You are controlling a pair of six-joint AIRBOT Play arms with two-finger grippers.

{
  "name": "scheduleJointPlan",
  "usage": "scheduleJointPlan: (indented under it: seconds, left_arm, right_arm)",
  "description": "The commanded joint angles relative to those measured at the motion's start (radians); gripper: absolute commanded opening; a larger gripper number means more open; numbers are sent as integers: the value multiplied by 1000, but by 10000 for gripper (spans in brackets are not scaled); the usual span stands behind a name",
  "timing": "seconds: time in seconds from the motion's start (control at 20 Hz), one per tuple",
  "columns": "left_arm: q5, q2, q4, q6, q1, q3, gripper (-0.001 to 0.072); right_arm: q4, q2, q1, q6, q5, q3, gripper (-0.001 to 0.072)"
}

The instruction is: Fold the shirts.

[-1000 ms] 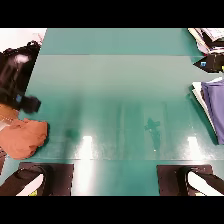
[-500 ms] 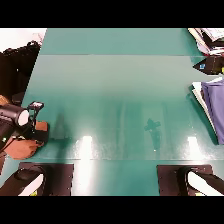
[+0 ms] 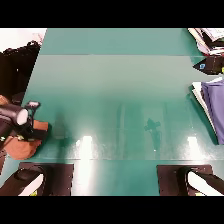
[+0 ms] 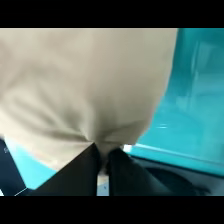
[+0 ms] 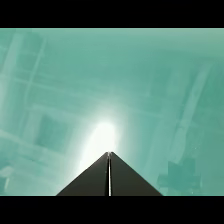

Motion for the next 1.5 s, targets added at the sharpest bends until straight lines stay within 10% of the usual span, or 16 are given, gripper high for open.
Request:
scheduleJointPlan:
  seconds: [0.0, 0.3, 0.65, 1.1, 1.2, 1.45]
  left_arm:
    - [-55, 1, -18, 20, 1, 294, 25]
    - [7, 0, -356, 146, 0, 864, 22]
    - [34, -90, -622, 174, -24, 840, 22]
    - [493, -422, -620, 289, -685, 806, 39]
    - [526, -489, -620, 296, -723, 806, 497]
    - [517, -515, -473, 295, -566, 809, 528]
  right_arm:
    - [1, 7, -1, 0, -26, 2, 16]
    - [2, 12, -2, 0, -52, 118, 16]
    - [2, 12, -2, 0, -56, 285, 16]
    - [1, 12, -2, 25, -35, 335, 16]
    - [1, 13, -2, 27, -33, 335, 16]
    - [2, 12, -2, 44, -9, 335, 16]
